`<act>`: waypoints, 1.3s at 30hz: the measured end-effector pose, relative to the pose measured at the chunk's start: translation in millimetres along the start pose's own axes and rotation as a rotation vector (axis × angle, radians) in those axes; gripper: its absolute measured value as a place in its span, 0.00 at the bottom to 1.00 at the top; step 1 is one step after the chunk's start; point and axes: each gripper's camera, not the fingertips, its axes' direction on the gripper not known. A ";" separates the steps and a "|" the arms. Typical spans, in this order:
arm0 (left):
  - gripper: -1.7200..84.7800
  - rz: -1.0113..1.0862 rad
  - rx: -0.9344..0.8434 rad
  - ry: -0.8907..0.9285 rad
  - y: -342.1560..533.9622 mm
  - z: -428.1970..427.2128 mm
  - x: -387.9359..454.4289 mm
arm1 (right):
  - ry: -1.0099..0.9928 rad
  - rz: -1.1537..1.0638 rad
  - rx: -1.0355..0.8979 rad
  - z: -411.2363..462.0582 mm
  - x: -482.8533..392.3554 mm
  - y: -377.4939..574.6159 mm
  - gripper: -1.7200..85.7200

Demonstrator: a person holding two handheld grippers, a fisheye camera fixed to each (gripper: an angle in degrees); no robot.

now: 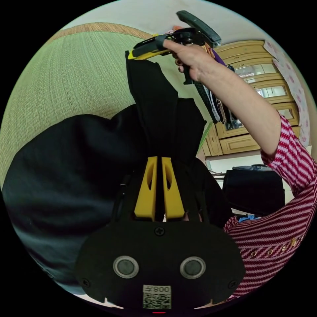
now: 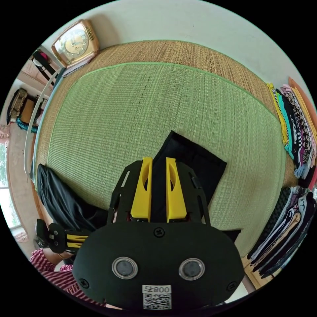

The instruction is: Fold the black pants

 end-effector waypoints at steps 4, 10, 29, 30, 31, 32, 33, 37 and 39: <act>0.03 0.008 0.000 0.010 -23.8 9.7 14.4 | -0.008 0.034 -0.004 33.1 -11.9 11.8 0.09; 0.03 0.041 0.031 0.029 -52.7 15.5 42.2 | -0.114 0.039 0.055 47.1 -0.2 60.2 0.04; 0.02 0.281 -0.279 -0.076 -128.6 100.7 162.2 | -0.681 0.677 0.476 194.1 208.9 568.0 0.03; 0.02 0.283 -0.288 -0.080 -129.9 102.3 165.0 | -0.753 0.725 0.487 225.7 212.6 593.1 0.03; 0.02 0.289 -0.292 -0.079 -132.6 103.2 171.0 | -0.808 0.772 0.505 253.6 215.2 615.7 0.03; 0.03 0.293 -0.287 -0.059 -136.6 102.0 176.8 | -0.829 0.791 0.511 265.7 216.0 625.3 0.03; 0.03 0.294 -0.281 -0.045 -139.3 100.9 179.7 | -0.870 0.808 0.526 286.3 216.7 640.4 0.03; 0.05 0.326 -0.202 -0.003 -174.6 94.0 202.8 | -0.938 0.806 0.571 331.1 213.8 666.6 0.03; 0.06 0.344 -0.181 -0.024 -197.3 97.8 213.0 | -0.963 0.804 0.584 346.2 212.8 674.5 0.03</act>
